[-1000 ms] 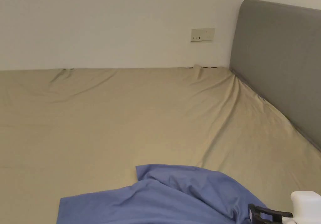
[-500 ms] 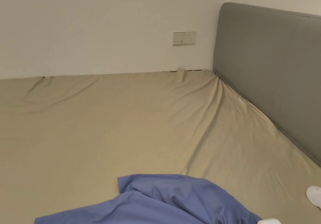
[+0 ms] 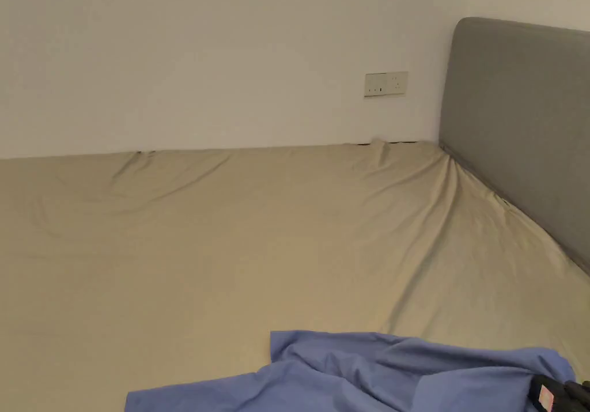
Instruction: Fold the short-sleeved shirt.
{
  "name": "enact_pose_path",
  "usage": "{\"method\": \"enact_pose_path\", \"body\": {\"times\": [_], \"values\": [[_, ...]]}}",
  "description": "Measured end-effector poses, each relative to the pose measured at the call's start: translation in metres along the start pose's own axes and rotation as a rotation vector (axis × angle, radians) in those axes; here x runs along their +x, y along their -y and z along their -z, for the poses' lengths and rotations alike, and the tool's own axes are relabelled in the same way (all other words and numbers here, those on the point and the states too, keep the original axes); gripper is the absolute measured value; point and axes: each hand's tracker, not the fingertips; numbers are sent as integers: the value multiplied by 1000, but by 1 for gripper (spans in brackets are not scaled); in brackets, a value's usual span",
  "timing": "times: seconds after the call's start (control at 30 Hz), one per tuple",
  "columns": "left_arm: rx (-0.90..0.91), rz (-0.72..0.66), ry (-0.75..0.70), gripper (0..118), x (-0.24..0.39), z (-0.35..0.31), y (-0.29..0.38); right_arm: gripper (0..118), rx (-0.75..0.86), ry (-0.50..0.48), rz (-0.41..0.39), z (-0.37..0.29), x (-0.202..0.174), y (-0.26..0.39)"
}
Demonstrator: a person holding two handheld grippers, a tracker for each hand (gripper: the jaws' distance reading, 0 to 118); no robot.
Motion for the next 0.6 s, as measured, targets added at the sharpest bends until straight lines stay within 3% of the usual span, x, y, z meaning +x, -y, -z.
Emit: {"method": "enact_pose_path", "body": {"times": [0.2, 0.43, 0.6], "values": [[157, -72, 124, 1, -1, -25, -99, 13, 97, -58, -8, -5, -10, -83], [236, -27, 148, 1, 27, 25, -233, 13, 202, -23, -133, 65, -28, -188], [371, -35, 155, 1, 44, 54, -312, 13, 318, -4, -177, 107, -36, -255]]}}
